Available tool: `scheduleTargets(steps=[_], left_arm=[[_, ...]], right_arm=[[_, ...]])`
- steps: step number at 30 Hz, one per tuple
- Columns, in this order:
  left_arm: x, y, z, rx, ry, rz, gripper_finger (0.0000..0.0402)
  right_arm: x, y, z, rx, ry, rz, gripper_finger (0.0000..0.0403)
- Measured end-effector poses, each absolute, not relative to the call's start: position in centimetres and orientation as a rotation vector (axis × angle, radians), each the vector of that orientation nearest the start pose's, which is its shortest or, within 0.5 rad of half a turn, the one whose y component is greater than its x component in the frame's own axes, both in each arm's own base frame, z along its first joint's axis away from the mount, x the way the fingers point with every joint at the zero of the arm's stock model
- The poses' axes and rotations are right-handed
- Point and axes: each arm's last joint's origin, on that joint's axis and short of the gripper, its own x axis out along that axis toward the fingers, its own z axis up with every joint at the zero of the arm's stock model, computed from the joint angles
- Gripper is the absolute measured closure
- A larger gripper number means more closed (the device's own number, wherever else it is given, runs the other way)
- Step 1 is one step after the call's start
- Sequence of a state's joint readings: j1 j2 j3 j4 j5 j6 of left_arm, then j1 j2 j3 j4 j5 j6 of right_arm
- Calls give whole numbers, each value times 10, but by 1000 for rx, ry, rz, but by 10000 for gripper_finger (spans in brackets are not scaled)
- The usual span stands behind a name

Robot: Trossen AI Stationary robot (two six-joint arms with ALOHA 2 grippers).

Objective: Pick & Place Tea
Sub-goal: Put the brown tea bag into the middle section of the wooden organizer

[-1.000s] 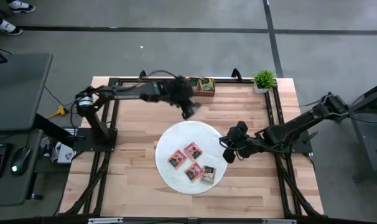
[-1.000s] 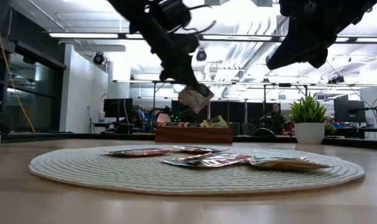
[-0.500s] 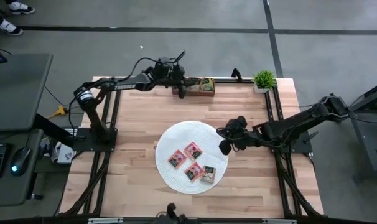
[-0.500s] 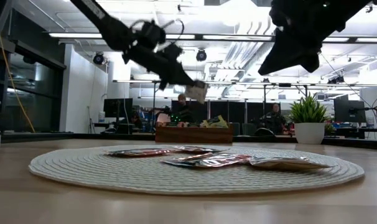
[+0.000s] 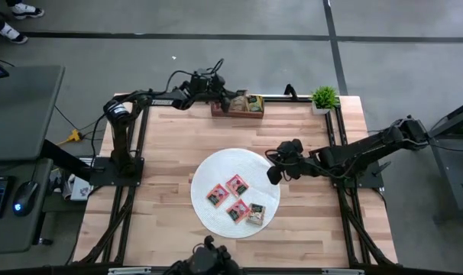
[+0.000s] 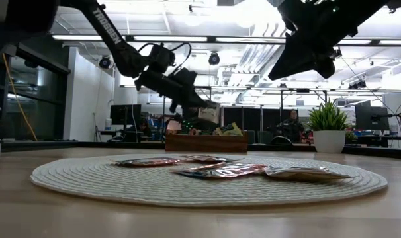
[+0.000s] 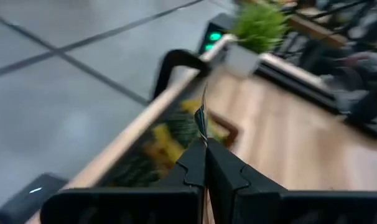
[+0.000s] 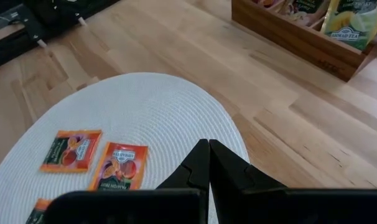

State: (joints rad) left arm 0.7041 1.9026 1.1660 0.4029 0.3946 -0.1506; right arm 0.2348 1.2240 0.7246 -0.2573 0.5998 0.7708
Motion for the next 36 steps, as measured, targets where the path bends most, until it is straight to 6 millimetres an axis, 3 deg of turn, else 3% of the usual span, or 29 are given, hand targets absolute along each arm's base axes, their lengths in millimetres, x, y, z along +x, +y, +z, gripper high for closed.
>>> scheduleTargets(steps=[8, 13, 19, 36], left_arm=[[318, 268, 197, -351, 302, 389, 401], [319, 274, 168, -448, 369, 403, 401], [322, 278, 156, -479, 343, 350, 401], [325, 278, 155, -503, 321, 304, 396]], right_arm=[[238, 39, 224, 424, 500, -610, 403], [238, 39, 225, 419, 494, -620, 403], [238, 39, 225, 422, 495, -618, 402], [238, 40, 224, 428, 501, -609, 403]])
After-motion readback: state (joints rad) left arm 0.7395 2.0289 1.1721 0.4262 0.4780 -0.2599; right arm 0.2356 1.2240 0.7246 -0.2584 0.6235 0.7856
